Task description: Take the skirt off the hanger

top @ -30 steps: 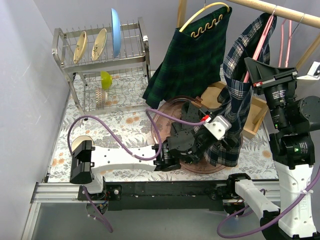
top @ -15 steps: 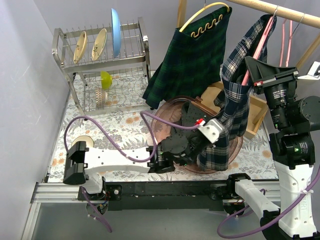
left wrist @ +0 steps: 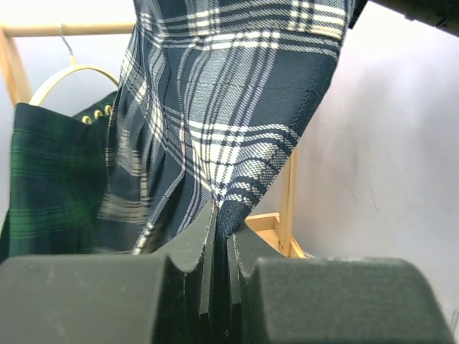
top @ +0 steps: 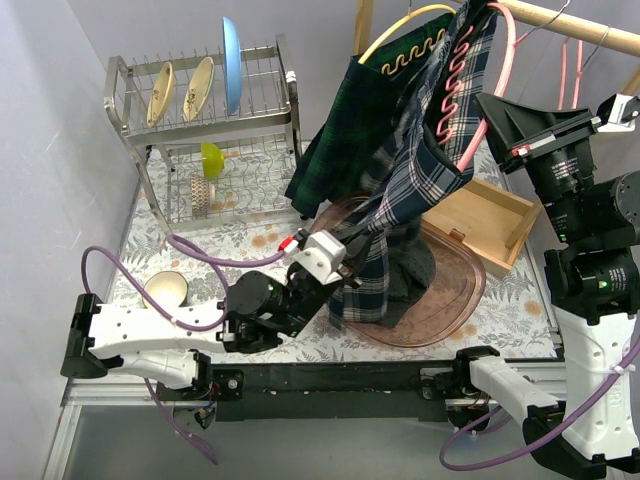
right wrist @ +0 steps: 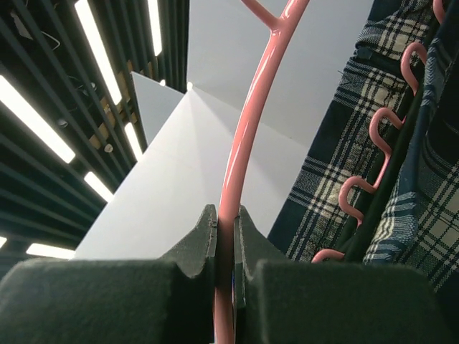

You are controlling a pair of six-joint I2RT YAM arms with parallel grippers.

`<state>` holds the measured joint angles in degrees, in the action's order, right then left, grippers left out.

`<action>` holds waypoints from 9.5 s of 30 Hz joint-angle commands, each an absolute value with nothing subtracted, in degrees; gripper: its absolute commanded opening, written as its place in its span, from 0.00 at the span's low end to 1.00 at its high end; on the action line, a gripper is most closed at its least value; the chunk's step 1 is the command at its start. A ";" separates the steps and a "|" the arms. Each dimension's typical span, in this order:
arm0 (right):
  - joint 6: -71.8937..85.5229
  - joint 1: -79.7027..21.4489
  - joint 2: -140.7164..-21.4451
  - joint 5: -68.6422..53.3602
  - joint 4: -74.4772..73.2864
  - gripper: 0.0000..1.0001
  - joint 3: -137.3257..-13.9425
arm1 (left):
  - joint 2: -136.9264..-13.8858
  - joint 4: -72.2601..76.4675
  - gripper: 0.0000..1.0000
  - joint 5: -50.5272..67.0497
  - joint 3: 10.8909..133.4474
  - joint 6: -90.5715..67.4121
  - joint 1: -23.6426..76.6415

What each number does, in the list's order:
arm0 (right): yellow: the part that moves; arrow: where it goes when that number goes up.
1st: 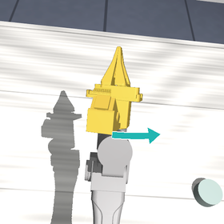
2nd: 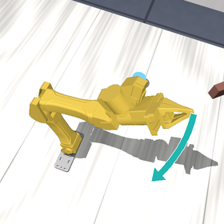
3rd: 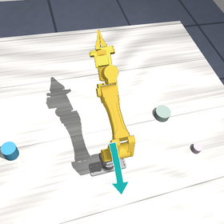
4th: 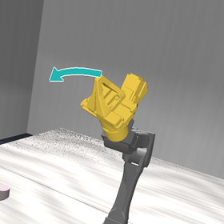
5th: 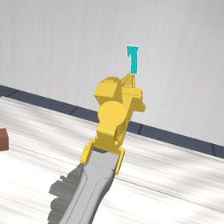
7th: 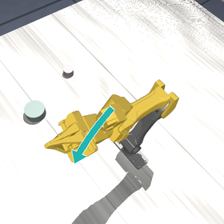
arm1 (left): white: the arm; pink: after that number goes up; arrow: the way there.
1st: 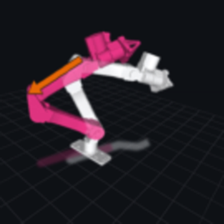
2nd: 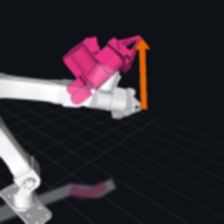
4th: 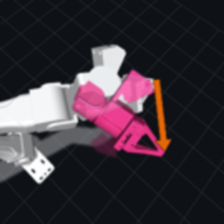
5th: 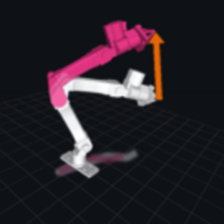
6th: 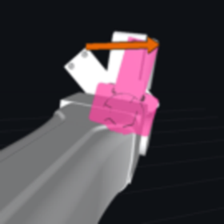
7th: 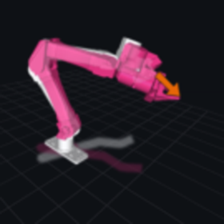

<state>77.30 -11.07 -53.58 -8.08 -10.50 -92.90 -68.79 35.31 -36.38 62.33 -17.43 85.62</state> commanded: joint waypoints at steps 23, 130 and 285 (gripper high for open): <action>81.83 -8.88 -51.85 9.84 2.38 0.01 -103.97 | -57.83 47.98 0.00 -54.40 49.66 -0.44 86.13; 51.42 -12.39 -41.40 -11.07 -11.34 0.01 -82.01 | -85.86 14.76 0.00 -16.88 58.54 -61.61 59.50; 64.68 -7.65 -72.42 11.52 18.90 0.01 -83.67 | -58.45 -2.73 0.98 -31.29 50.98 -40.43 59.85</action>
